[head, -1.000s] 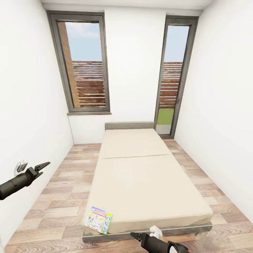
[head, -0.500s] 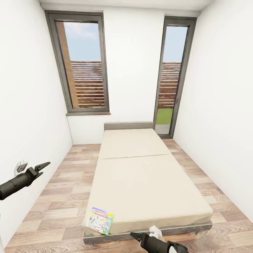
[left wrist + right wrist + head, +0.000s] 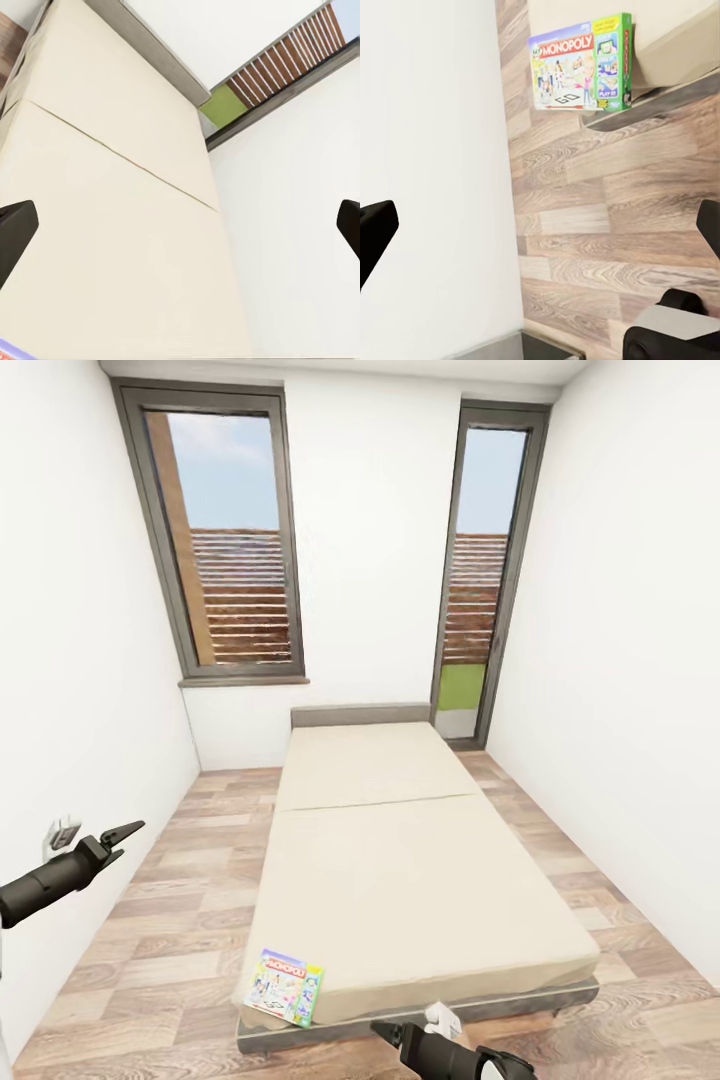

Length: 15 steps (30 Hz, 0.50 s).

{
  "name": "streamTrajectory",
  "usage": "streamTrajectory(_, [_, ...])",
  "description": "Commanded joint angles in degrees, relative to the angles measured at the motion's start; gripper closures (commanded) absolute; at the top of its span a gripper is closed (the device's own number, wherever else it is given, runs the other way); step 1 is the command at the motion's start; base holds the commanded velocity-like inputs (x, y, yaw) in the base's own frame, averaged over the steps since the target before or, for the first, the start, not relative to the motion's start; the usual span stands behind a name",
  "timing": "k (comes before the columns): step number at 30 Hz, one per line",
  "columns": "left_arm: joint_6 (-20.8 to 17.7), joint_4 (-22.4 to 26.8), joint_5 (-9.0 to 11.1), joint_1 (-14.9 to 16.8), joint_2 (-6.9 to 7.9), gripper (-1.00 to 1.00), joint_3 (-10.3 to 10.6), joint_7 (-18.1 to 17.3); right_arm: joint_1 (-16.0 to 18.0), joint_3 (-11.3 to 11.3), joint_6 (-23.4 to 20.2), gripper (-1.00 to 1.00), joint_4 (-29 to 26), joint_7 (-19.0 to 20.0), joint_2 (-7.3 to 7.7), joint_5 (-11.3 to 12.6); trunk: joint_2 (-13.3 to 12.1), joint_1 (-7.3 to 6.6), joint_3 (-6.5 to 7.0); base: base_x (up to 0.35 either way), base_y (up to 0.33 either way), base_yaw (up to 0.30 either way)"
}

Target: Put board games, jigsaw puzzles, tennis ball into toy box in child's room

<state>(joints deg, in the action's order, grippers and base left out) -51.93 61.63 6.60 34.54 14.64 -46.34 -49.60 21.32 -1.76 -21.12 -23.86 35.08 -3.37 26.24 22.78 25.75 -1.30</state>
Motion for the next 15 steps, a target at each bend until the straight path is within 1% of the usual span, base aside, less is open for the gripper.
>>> streamTrajectory(1, [-0.36, 0.00, 0.20, 0.07, -0.01, -1.00, -0.07, -0.05, 0.04, -0.18, -0.42, -1.00, -0.05, -0.08, 0.03, 0.59, 0.14, 0.04, -0.22, 0.000, 0.082, -0.124])
streamTrajectory(7, [-0.36, 0.01, 0.22, 0.07, 0.03, -1.00, -0.06, -0.05, 0.04, -0.18, -0.38, -1.00, -0.05, -0.02, 0.03, 0.57, 0.14, 0.04, -0.70, 0.000, 0.040, -0.126])
streamTrajectory(12, [-0.36, -0.01, 0.23, 0.03, 0.04, -1.00, -0.06, -0.05, 0.04, -0.18, -0.34, -1.00, -0.05, -0.08, 0.03, 0.57, 0.14, 0.04, -1.09, 0.000, 0.159, -0.120])
streamTrajectory(15, [-0.36, -0.02, 0.21, 0.06, 0.04, -1.00, -0.06, -0.05, 0.04, -0.18, -0.33, -1.00, -0.05, -0.09, 0.03, 0.51, 0.14, 0.04, -1.19, 0.000, 0.098, -0.045])
